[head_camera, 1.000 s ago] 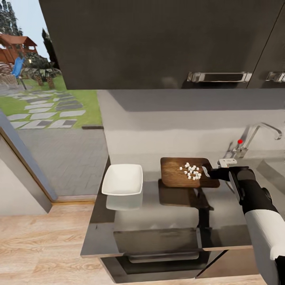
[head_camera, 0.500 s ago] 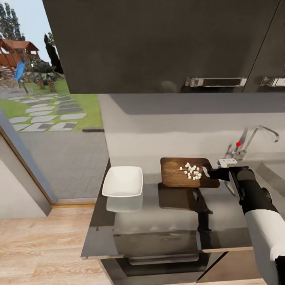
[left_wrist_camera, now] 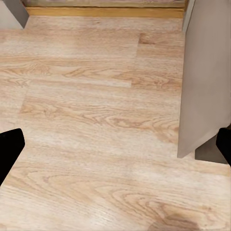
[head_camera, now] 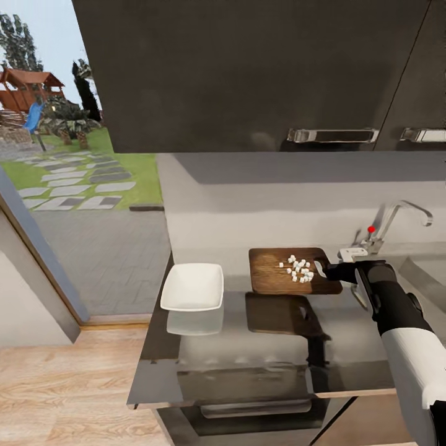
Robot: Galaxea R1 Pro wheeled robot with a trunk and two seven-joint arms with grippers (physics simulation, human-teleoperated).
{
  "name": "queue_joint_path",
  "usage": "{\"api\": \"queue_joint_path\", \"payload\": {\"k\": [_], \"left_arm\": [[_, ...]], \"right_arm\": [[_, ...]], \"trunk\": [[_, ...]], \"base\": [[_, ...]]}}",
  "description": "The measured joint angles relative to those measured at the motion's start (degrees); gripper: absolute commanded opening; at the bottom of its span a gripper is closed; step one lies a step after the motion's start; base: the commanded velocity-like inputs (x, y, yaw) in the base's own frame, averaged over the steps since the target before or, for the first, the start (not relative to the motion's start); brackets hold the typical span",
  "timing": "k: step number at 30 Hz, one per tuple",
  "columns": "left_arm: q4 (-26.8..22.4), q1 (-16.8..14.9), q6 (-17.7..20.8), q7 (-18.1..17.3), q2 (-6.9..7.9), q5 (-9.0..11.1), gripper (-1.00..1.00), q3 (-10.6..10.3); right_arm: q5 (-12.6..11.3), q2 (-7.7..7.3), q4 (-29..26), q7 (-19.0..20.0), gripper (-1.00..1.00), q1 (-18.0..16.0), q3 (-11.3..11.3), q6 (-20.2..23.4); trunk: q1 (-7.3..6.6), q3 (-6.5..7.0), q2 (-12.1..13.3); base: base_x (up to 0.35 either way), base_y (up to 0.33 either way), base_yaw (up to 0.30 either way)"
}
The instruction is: In the kitchen, take the Vidalia onion out of the sink, dice it on the chopping board with the paring knife, put the diced onion into the bowl on the countertop, then place both the paring knife and the chopping board into the sink.
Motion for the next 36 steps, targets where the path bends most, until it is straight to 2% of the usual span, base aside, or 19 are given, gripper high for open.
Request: {"api": "queue_joint_path", "payload": {"k": [19,21,24,25,36], "left_arm": [[0.01,0.02,0.00,-0.07,0.04,0.00,1.00,0.00],[0.00,0.02,0.00,-0.07,0.04,0.00,1.00,0.00],[-0.01,0.00,0.00,-0.06,0.03,0.00,1.00,0.00],[-0.01,0.00,0.00,-0.07,0.04,0.00,1.00,0.00],[0.00,0.00,0.00,-0.06,0.03,0.00,1.00,0.00]], "right_arm": [[0.18,-0.09,0.00,-0.09,-1.00,0.01,0.31,0.21],[0.86,-0.09,0.00,-0.10,-1.00,0.00,0.34,0.25],[4.34,-0.02,-0.01,-0.03,-1.00,0.02,0.35,0.26],[4.78,-0.01,-0.01,-0.02,-1.00,0.03,0.35,0.28],[5.15,0.17,-0.09,0.02,-1.00,0.00,0.27,0.47]], "trunk": [[0.00,1.72,0.00],[0.00,1.90,0.00],[0.00,2.17,0.00],[0.00,2.27,0.00],[0.00,3.26,0.00]], "base": [[0.000,0.000,0.000],[0.000,0.000,0.000],[0.000,0.000,0.000],[0.000,0.000,0.000],[0.000,0.000,0.000]]}}
